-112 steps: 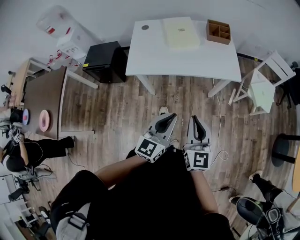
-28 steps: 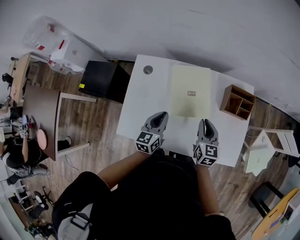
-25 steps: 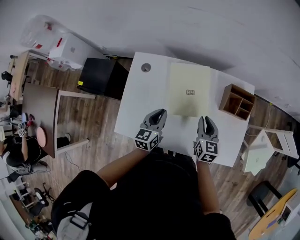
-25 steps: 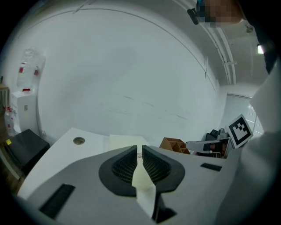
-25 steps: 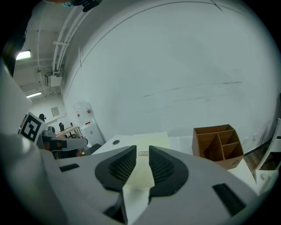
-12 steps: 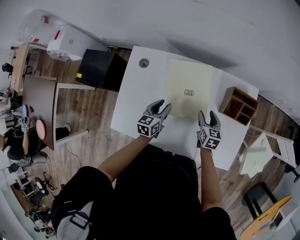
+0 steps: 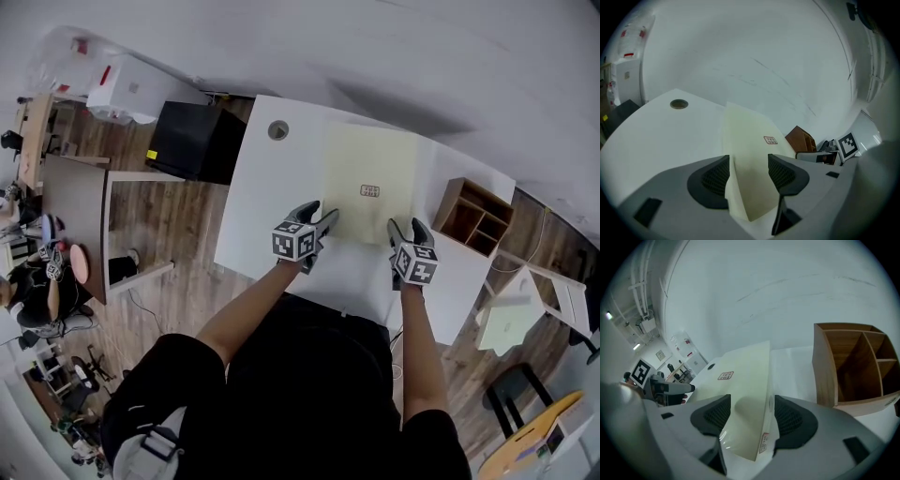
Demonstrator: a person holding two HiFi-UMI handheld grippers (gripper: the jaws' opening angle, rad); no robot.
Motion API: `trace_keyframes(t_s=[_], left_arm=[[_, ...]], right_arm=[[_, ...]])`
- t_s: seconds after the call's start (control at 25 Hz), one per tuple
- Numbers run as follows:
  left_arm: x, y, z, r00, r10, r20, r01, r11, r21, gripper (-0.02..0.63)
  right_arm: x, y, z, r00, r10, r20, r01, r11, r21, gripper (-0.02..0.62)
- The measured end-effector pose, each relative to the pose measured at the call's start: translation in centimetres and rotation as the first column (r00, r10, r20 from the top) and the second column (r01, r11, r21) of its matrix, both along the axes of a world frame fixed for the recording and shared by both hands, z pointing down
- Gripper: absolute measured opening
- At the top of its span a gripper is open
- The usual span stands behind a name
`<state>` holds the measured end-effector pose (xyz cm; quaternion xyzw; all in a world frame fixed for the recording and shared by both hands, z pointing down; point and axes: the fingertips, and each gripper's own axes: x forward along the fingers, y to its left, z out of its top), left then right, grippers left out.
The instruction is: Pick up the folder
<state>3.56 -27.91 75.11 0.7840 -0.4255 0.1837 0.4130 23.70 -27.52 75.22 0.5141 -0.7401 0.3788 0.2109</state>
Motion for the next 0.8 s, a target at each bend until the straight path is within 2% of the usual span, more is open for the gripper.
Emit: trace_keyframes(t_s=[0.12, 0.28, 0.4, 0.6, 0.8], left_arm=[[0.3, -0.3, 0.8, 1.000, 0.003, -0.012, -0.004, 1.000, -0.030, 0.252], [0.4, 0.0, 2.0, 0.999, -0.017, -0.051, 0.011, 0.994, -0.113, 0.271], [0.7, -0.1, 2.5, 0.999, 0.001, -0.051, -0.007, 0.992, -0.123, 0.273], [0.7, 0.0, 3.2, 0.998, -0.001, -0.055, -0.007, 0.990, -0.141, 0.288], [0.6, 0.0, 3.9, 0.991, -0.056, -0.124, 0.033, 0.983, -0.179, 0.298]], right_arm=[[0.0, -0.5, 0.4, 1.000, 0.004, 0.030, -0.003, 1.000, -0.018, 0.284], [-0.2, -0.8, 1.1, 0.998, 0.010, 0.069, -0.007, 0.999, -0.044, 0.294], [-0.2, -0.7, 1.6, 0.994, 0.018, 0.109, -0.012, 0.998, -0.055, 0.296], [-0.3, -0.4, 2.5, 0.969, 0.062, 0.239, -0.040, 0.995, -0.097, 0.295], [-0.2, -0.6, 2.5, 0.964, 0.094, 0.248, -0.075, 0.994, -0.083, 0.295]])
